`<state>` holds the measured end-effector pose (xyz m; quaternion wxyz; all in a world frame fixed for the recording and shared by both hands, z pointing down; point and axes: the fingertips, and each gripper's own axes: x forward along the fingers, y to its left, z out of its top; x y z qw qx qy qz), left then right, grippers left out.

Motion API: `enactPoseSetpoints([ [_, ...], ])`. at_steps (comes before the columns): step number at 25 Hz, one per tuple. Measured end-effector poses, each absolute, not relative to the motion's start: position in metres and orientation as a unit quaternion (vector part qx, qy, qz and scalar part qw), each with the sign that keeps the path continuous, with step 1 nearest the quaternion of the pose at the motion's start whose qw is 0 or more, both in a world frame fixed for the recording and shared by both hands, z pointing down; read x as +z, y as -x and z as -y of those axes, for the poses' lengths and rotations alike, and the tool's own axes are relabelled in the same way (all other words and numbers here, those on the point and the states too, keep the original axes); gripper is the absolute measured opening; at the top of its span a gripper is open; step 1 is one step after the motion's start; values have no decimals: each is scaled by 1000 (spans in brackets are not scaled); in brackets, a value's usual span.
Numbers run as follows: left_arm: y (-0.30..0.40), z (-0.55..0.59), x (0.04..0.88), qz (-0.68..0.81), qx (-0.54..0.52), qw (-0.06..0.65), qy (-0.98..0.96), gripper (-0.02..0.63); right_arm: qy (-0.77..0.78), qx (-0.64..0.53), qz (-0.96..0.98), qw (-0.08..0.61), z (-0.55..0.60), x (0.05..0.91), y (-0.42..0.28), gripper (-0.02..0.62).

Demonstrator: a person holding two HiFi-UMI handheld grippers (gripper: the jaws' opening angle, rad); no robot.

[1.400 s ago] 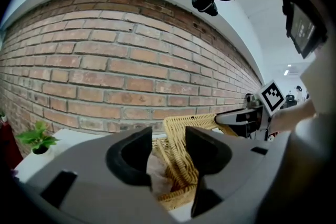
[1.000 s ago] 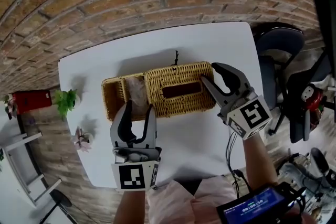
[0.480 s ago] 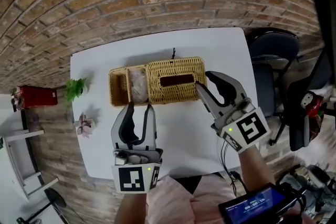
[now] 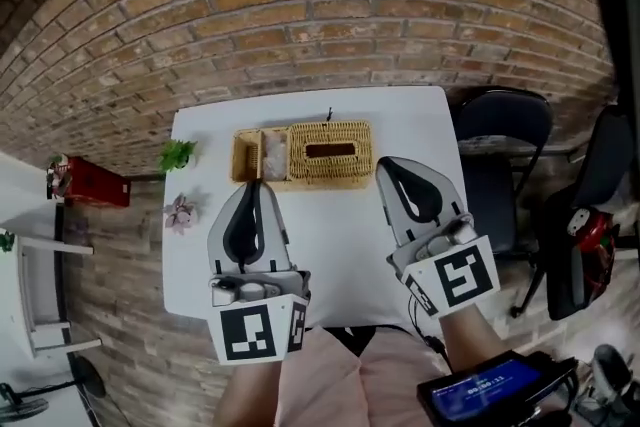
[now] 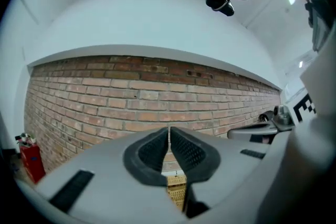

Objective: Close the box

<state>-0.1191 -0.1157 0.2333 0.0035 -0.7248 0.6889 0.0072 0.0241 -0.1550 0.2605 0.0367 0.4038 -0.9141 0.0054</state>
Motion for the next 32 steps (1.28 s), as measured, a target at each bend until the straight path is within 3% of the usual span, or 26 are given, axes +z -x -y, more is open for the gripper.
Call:
enactPoseSetpoints([
  [9,100,95,198,-690,25,32,722,21,-402,-31,915,19,134,225,-33,-2],
  [32,93,100,208,-680,15,15,733,21,-412,-28,911,22,135,227,-38,-2],
])
